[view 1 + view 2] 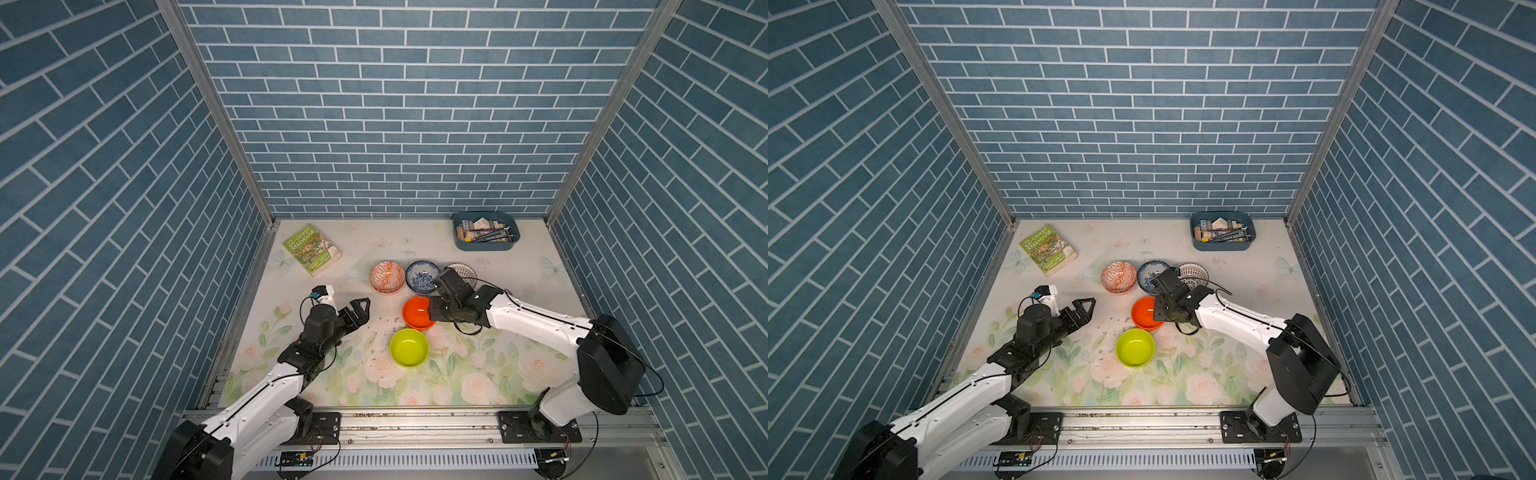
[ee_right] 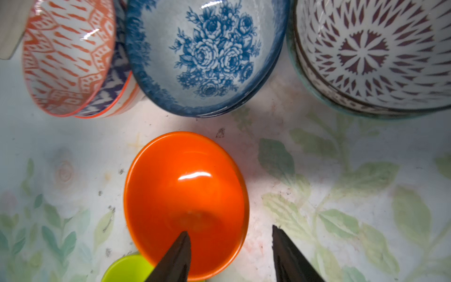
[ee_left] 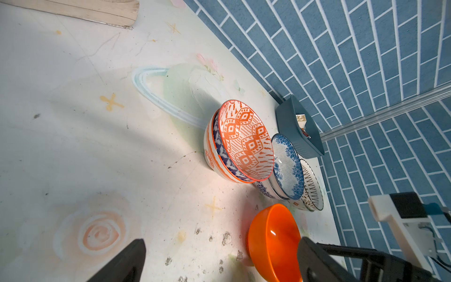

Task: Stack the bowls
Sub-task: Move the bowl to the center of the board, then pick up the bowl from the center of the board.

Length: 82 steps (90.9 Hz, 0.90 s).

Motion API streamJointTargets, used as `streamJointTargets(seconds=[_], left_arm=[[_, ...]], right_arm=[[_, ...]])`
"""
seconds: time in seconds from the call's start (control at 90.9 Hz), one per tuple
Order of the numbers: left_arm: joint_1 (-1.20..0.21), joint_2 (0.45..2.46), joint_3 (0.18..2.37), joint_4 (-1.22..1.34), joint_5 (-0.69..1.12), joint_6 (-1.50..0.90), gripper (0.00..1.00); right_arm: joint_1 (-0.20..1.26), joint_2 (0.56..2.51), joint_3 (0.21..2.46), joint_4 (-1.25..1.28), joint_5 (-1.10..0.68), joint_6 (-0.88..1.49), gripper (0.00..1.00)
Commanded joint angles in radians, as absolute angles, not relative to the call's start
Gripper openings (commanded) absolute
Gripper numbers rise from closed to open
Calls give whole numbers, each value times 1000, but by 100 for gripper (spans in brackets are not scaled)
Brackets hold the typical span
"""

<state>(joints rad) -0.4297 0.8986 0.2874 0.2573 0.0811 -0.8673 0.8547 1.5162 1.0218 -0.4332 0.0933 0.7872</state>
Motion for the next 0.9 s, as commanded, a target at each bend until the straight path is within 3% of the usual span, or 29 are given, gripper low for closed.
streamJointTargets(seconds=[0.0, 0.242, 0.528, 0.726, 0.891], left_arm=[[-428, 880, 284, 244, 69, -865, 100], [-429, 842, 270, 223, 67, -876, 100], [-429, 819, 263, 202, 83, -877, 100], [-429, 803, 260, 193, 76, -878, 100], [-429, 807, 261, 195, 72, -879, 100]], right_arm=[[911, 1472, 982, -444, 76, 834, 56], [1074, 1466, 915, -463, 119, 949, 56], [1156, 1527, 892, -449, 139, 1004, 49], [1166, 1559, 902, -450, 142, 1006, 36], [1172, 1545, 905, -459, 145, 1005, 16]])
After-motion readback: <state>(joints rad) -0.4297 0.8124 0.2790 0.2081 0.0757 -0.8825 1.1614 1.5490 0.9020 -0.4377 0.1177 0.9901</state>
